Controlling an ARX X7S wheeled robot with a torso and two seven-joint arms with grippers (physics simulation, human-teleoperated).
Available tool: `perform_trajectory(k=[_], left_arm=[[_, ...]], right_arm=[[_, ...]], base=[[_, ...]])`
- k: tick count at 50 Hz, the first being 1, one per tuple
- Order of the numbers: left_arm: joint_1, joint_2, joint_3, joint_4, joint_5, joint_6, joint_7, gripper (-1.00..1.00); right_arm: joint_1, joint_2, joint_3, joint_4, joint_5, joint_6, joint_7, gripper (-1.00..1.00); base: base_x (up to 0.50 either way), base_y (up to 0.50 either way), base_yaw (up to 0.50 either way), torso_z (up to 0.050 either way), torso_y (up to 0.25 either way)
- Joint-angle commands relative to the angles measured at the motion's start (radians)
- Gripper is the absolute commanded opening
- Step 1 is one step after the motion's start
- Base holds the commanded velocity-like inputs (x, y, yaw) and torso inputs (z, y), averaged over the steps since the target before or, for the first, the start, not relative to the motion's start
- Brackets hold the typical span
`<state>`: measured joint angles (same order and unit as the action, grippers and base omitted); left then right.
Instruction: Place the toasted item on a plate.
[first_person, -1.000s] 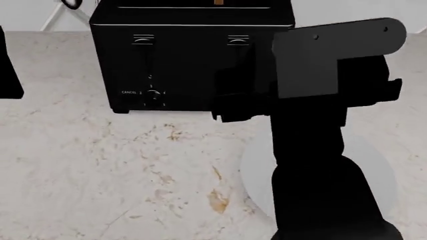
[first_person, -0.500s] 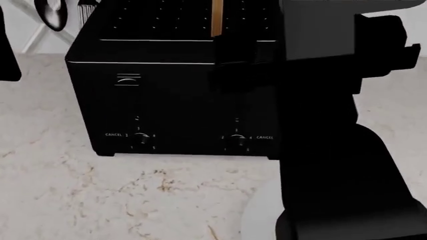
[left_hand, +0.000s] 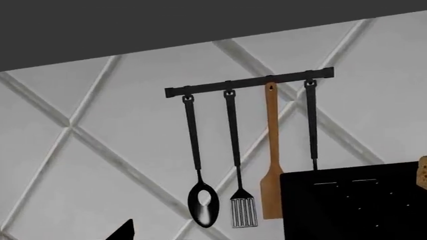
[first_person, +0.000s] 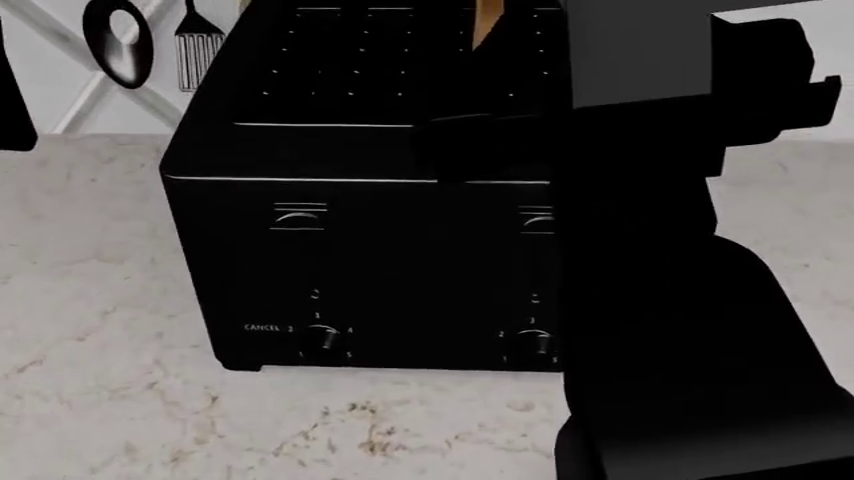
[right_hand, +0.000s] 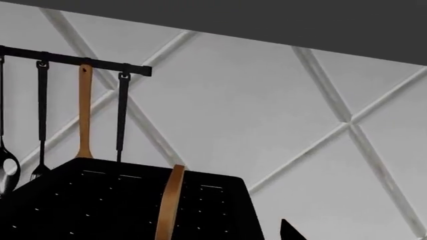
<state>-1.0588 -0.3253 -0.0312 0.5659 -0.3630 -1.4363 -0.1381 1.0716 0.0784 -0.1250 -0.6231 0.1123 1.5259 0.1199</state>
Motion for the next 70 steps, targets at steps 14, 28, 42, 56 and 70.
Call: perform_trajectory(k=[14,28,42,56,70], left_arm=[[-0.002,-0.003,0.035,-0.023,0.004,-0.003,-0.029,1.00],[-0.002,-0.019,0.050,-0.018,-0.004,-0.011,-0.030,1.00],[-0.002,-0.019,0.050,-0.018,-0.004,-0.011,-0.030,1.00],[0.011,0.072,0.050,0.014,0.335,-0.038,0.224,1.00],[-0.009,0.065,0.047,0.009,0.329,-0.041,0.227,1.00]], right_arm=[[0.006,0.007,0.010,0.015,0.037,0.025,0.016,1.00],[0.016,0.008,0.019,0.022,0.078,0.044,0.053,1.00],[0.016,0.008,0.019,0.022,0.078,0.044,0.053,1.00],[0.179,0.216,-0.066,0.260,1.011,-0.116,0.717,1.00],[0.267,0.154,-0.108,0.461,1.002,-0.137,0.674,1.00]], base=[[0.12,0.00,0.00,0.017,0.007],[0.07,0.00,0.00,0.000,0.000],[0.00,0.00,0.00,0.000,0.000],[0.00,0.00,0.00,0.000,0.000],[0.00,0.00,0.00,0.000,0.000]])
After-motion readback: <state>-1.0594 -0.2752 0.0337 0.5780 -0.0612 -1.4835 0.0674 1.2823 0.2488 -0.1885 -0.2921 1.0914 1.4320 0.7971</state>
